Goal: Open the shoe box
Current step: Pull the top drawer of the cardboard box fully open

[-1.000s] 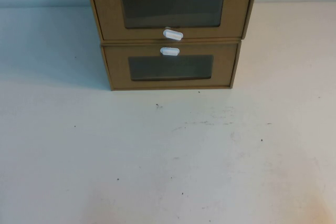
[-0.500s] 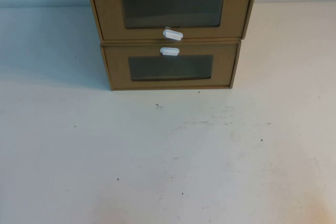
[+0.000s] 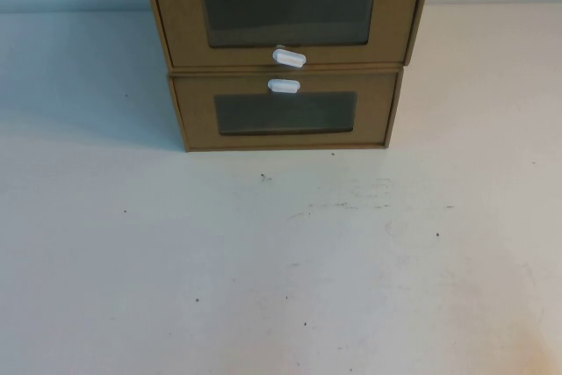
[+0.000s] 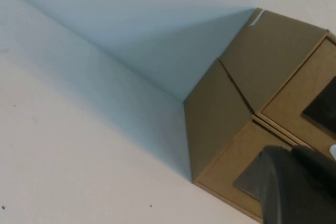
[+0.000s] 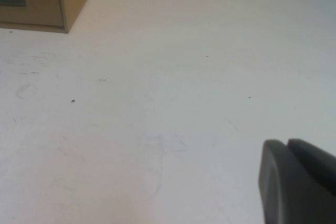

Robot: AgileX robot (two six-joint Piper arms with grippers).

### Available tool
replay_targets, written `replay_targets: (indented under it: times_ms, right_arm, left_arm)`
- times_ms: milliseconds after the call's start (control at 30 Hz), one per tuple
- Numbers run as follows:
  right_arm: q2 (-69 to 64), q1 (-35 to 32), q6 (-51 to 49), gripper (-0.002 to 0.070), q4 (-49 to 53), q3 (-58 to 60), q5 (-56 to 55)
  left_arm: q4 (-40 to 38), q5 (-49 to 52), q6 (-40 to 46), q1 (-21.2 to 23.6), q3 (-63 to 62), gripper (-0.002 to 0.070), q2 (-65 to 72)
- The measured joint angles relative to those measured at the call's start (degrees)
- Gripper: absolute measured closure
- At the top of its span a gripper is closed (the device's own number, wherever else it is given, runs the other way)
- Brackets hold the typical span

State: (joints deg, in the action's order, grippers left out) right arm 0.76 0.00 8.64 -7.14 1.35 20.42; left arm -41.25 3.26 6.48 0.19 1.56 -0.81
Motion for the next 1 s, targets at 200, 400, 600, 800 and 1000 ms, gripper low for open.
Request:
replay_targets:
  times_ms: [200,400,600,800,1000]
  right_arm:
    - [0.0,0.0,0.0,0.0689,0.0,0.0,0.0]
    - [0.0,0.0,0.0,0.0690,-0.1,0.0,0.0]
    - [0.0,0.0,0.0,0.0690,-0.1,0.0,0.0]
    - [0.0,0.0,0.0,0.0690,-0.1,0.0,0.0]
    - [0.0,0.0,0.0,0.0690,-0.1,0.0,0.0]
  left_arm:
    - [1.0,12.4,1.3,0.0,-7.7,0.0680,1.7]
    - [4.7,30.5,6.4,0.1,-24.1,0.0680,18.1]
    - [5.0,42.0,18.3,0.1,-39.2,0.0680,35.8]
    - [5.1,45.3,24.9,0.1,-55.6,0.0680,51.1]
    - [2.3,50.3,29.0,0.1,-73.7,0.0680,66.8]
